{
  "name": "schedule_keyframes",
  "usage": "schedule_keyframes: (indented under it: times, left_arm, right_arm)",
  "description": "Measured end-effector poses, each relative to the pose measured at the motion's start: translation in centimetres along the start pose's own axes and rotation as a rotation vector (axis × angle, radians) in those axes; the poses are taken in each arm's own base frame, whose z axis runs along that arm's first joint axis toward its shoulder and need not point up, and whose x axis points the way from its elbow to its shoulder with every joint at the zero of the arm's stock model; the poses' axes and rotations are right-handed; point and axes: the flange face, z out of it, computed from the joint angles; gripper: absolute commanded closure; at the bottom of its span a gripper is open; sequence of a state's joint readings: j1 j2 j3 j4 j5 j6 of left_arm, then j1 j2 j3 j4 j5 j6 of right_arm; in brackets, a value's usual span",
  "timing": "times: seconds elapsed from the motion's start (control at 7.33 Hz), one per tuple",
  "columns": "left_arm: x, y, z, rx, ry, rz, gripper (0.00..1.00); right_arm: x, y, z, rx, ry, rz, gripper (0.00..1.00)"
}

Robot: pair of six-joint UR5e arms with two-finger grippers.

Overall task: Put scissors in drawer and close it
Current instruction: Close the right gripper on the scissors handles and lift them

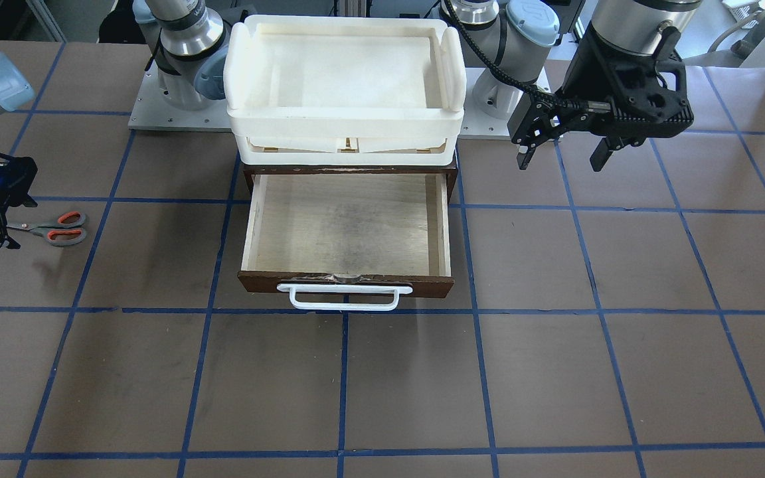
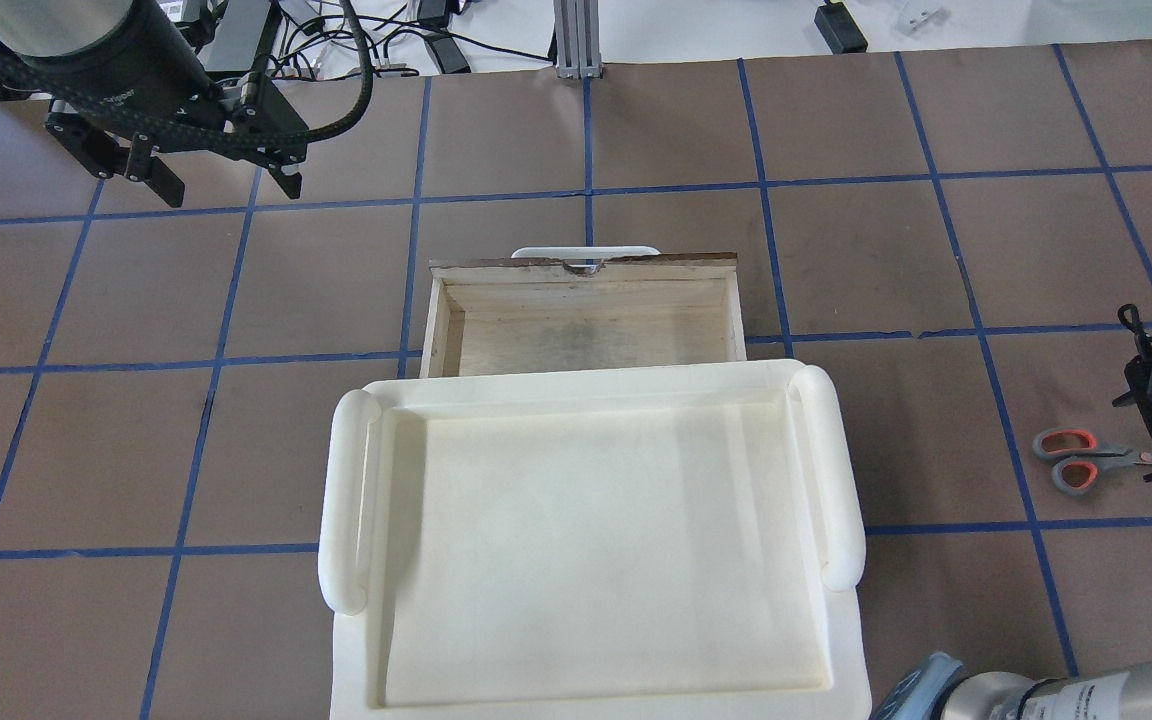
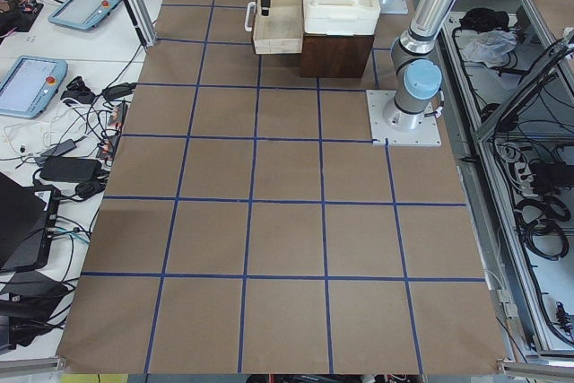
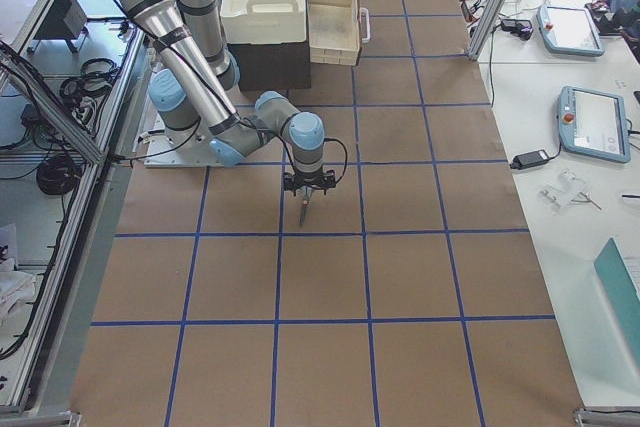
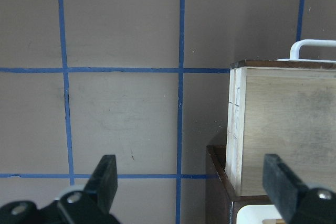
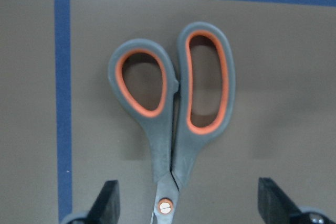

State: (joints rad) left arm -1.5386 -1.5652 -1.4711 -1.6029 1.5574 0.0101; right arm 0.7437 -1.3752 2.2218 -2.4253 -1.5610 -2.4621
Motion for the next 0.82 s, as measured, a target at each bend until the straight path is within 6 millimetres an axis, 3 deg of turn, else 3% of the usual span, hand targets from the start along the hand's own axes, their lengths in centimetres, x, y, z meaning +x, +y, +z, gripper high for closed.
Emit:
schedule_keyframes:
  times: [0.27, 0.55, 0.82]
  left_arm:
    - [0.0, 0.0, 0.0, 0.002, 0.0, -0.001, 0.0]
    - [0.0, 0.1, -0.1, 0.003, 0.0, 0.0, 0.0]
    - [-0.1, 0.1, -0.1, 0.003, 0.001, -0.001, 0.0]
  right_arm:
    - [-0.2, -0.2, 1.2, 0.02, -0.018, -0.001, 0.23]
    - [-0.3, -0.2, 1.7, 0.029, -0.028, 0.003, 0.54]
    - [-0.3, -0.2, 1.8, 0.026, -0.033, 0.003, 0.97]
